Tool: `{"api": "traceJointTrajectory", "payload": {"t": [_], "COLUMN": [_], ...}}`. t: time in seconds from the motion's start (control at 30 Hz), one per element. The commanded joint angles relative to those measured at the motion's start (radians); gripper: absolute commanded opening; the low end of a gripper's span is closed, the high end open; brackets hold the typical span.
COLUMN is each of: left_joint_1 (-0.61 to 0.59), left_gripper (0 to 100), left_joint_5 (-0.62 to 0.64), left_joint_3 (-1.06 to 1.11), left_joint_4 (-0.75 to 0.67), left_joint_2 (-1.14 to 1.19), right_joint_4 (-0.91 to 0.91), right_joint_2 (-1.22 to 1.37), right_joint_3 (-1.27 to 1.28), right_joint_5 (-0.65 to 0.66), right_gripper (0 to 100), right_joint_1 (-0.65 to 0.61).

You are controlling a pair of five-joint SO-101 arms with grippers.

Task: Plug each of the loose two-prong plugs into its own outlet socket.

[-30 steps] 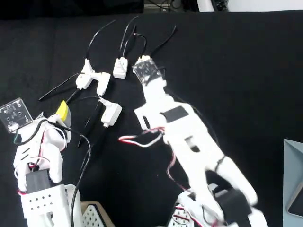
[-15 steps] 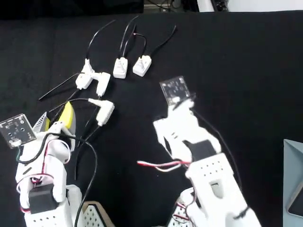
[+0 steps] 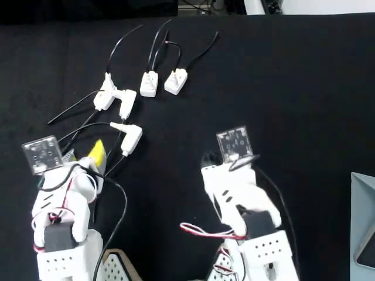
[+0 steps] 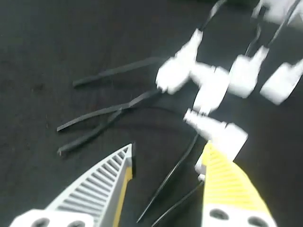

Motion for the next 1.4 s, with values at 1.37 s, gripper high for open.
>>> {"api": "traceJointTrajectory", "payload": {"t": [1.37], "left_joint_1": [0.012], "left_gripper": [23], "left_joint_5": [-0.115], "left_joint_3": [0.16], "left_joint_4": [-0.005], "left_joint_2": [-0.037], "right_joint_4": [0.52], "right_joint_2": [-0.305], "right_joint_3": [0.073], "right_joint_5": [0.002], "right_gripper": [2.3], "right_joint_1": [0.011]}}
